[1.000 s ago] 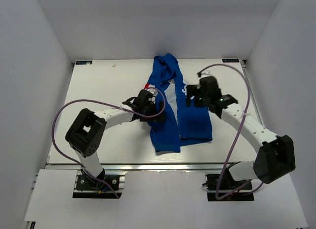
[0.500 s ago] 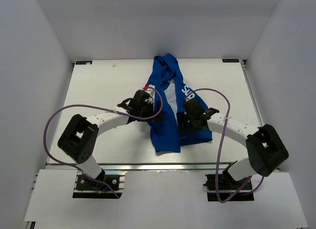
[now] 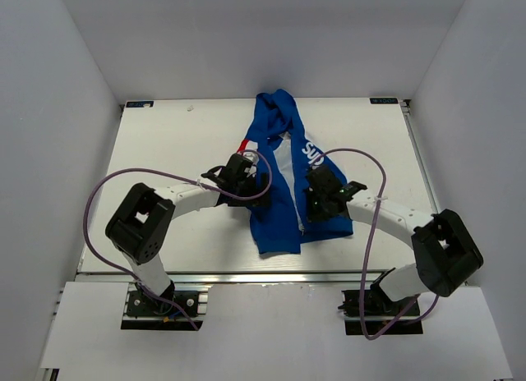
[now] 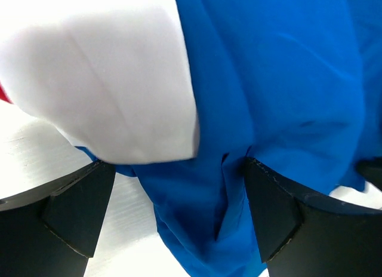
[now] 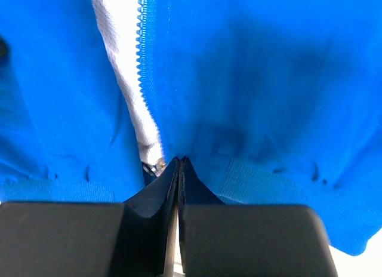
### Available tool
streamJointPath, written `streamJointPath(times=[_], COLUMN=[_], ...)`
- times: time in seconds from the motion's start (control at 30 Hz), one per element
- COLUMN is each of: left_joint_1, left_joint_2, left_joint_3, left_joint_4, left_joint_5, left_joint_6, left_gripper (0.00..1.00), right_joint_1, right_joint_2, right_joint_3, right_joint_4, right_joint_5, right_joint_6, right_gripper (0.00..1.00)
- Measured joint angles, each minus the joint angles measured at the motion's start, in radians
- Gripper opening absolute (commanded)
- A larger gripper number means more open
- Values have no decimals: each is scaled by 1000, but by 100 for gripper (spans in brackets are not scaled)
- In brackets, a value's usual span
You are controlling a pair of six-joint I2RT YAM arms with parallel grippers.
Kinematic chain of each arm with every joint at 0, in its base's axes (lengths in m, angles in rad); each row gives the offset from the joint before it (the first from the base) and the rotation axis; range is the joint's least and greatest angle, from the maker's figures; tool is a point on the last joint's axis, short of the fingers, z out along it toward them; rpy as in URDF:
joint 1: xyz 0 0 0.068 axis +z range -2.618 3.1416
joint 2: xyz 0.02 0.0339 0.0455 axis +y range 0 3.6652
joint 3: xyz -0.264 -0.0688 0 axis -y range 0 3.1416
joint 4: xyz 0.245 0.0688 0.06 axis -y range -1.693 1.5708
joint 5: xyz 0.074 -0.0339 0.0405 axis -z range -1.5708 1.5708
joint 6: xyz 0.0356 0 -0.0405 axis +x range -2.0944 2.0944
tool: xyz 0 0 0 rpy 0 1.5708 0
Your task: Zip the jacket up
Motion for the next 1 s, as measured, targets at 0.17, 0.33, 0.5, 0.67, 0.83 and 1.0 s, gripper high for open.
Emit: streamJointPath(times=[0.17, 0.33, 0.5, 0.67, 0.83, 1.0], left_joint_1=[0, -1, -1, -1, -1, -1], left_joint_2=[16, 18, 18, 21, 25, 25], left_joint_3=[6, 7, 7, 12, 19, 19], left_joint_4=[0, -3, -3, -6, -8, -8], left_joint_5=[-14, -19, -19, -19, -19, -18], left_joint_6=[1, 1, 2, 5, 8, 8], left_gripper=[98, 98, 98, 98, 98, 98], right_joint_1=[0, 0, 0, 0, 0, 0], right_joint_2=[-75, -154, -177, -185, -243, -262], right_joint_3=[0, -63, -164, -192, -192, -190], right_joint_4=[-53, -99, -140, -164, -163, -158], right_joint_5=[9, -3, -38, -61, -70, -71], right_joint_6=[-15, -45, -73, -85, -109, -116], right_gripper=[0, 0, 17, 50, 53, 55])
